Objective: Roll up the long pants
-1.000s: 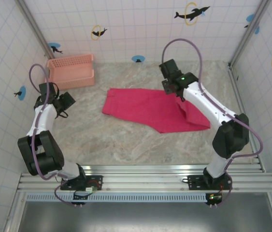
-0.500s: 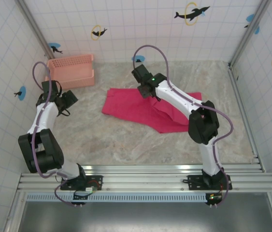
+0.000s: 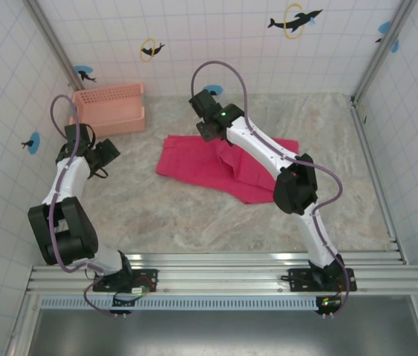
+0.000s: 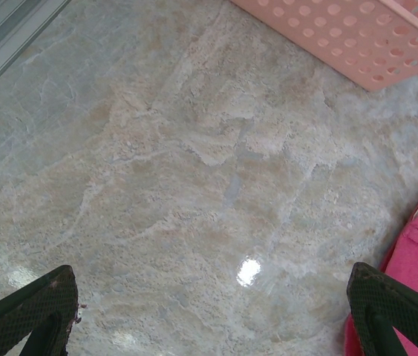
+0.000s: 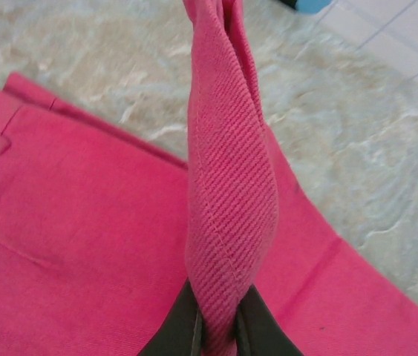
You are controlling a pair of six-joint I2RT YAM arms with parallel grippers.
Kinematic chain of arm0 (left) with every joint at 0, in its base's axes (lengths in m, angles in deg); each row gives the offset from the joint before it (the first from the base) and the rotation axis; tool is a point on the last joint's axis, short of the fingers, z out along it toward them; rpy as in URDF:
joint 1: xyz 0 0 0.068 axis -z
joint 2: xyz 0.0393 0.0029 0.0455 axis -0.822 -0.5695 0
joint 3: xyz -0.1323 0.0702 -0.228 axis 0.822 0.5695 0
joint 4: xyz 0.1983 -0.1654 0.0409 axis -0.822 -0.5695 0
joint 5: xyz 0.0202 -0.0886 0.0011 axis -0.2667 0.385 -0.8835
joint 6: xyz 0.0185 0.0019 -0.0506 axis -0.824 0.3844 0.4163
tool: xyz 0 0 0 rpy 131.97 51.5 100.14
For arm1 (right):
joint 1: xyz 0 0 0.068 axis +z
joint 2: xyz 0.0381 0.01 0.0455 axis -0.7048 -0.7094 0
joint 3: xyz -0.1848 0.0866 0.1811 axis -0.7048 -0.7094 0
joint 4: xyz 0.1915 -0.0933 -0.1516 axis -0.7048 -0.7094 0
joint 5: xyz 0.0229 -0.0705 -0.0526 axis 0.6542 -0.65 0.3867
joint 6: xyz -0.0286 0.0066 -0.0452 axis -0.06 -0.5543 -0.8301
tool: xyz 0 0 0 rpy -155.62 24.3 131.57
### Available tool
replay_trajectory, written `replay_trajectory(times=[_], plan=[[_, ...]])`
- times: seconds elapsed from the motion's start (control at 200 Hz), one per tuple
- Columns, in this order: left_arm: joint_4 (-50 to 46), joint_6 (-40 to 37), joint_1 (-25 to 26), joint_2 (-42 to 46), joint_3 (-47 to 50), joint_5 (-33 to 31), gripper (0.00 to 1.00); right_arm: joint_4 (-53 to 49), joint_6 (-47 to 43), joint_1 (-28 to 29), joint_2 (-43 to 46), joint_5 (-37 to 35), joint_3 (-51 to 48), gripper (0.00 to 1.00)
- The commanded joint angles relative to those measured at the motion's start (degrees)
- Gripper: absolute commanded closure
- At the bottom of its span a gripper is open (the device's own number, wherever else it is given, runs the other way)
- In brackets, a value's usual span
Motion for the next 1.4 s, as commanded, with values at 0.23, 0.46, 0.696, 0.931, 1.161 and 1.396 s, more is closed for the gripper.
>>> replay_trajectory(times=[0.23, 0.46, 0.696, 0.931, 1.161, 1.396], plan=[[-0.19, -0.42, 0.43, 0.32, 1.18, 0.16, 0.05, 2.39, -0.39, 2.35, 1.77, 5.2, -5.53, 1.0], [0.08, -0.12, 0.51, 0.01, 1.66, -0.11, 0.05, 1.23, -0.36, 3.14, -3.12, 8.51, 2.48, 1.0], [-0.52, -0.93, 0.47, 0.13, 1.72, -0.53, 0.05, 0.08, 0.19, 3.15, -2.01, 8.27, 4.79, 1.0], [-0.89, -1.32, 0.48, 0.72, 1.72, -0.99, 0.05, 1.32, -1.63, 3.07, 8.34, 5.4, -7.62, 1.0], [-0.95, -0.98, 0.47, 1.07, 1.94, -1.0, 0.05, 1.92, -2.73, 2.51, 7.05, 9.11, -9.05, 1.0], [-1.59, -1.46, 0.47, 1.66, 1.77, -1.18, 0.05, 1.13, -2.46, 2.66, 0.08, 14.68, 0.51, 1.0]])
